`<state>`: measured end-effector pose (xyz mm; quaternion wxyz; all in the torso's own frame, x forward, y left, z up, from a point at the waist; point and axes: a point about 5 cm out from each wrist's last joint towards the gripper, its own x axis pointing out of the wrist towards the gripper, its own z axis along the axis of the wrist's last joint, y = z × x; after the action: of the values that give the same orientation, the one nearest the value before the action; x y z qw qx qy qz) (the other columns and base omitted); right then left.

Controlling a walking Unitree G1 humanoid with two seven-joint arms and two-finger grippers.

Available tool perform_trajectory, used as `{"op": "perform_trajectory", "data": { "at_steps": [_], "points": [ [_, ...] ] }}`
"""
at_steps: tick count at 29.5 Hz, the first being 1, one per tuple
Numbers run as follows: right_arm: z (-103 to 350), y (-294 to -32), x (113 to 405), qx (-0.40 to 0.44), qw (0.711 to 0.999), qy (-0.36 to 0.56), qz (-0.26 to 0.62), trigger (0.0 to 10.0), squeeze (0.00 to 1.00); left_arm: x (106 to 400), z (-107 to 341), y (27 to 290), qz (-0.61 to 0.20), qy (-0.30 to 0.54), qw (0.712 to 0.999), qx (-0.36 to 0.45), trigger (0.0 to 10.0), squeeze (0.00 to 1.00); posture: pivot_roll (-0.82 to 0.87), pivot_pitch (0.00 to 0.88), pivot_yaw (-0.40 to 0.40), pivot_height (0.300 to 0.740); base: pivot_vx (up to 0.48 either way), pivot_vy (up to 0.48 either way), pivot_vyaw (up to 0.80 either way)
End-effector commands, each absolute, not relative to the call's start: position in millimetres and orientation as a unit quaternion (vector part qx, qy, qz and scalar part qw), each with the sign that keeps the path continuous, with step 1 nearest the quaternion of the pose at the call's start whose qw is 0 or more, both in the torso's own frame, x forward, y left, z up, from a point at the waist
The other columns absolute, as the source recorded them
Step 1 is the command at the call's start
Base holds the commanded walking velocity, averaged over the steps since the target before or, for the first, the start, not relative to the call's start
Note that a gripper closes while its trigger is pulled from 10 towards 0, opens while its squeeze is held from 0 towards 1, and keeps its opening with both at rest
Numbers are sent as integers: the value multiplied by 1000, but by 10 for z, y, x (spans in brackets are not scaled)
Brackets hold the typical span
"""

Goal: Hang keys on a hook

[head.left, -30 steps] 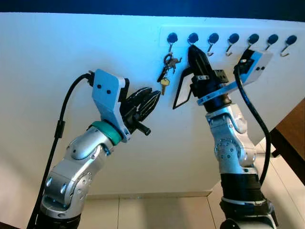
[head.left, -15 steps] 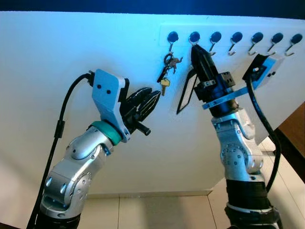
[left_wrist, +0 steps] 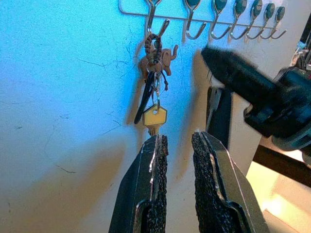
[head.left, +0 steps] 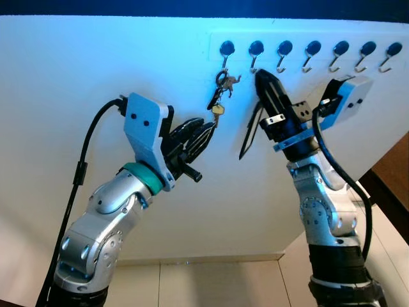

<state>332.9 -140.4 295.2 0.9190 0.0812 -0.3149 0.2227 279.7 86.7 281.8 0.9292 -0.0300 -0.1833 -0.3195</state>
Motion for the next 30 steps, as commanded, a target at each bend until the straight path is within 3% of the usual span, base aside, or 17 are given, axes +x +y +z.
{"op": "perform_trajectory", "data": {
  "at_steps": [1, 12, 20, 30],
  "points": [
    [2851, -1466, 3360, 75, 930, -300, 198, 10000, 0, 2801, 2789, 852, -325, -174, 929, -31, 10000, 0, 78, 142, 102, 740, 0, 0, 0],
    [2837, -1400, 3362, 64, 929, -297, 213, 10000, 0, 2800, 2787, 853, -325, -173, 929, -31, 10000, 0, 79, 144, 101, 740, 0, 0, 0],
    [3037, -1300, 3214, 53, 898, -346, 266, 10000, 0, 2799, 2787, 853, -325, -173, 929, -32, 10000, 0, 80, 145, 101, 740, 0, 0, 0],
    [3309, -1431, 3124, 49, 884, -401, 234, 10000, 0, 2791, 2788, 845, -326, -173, 929, -32, 10000, 0, 80, 148, 104, 740, 0, 0, 0]
  ]
}}
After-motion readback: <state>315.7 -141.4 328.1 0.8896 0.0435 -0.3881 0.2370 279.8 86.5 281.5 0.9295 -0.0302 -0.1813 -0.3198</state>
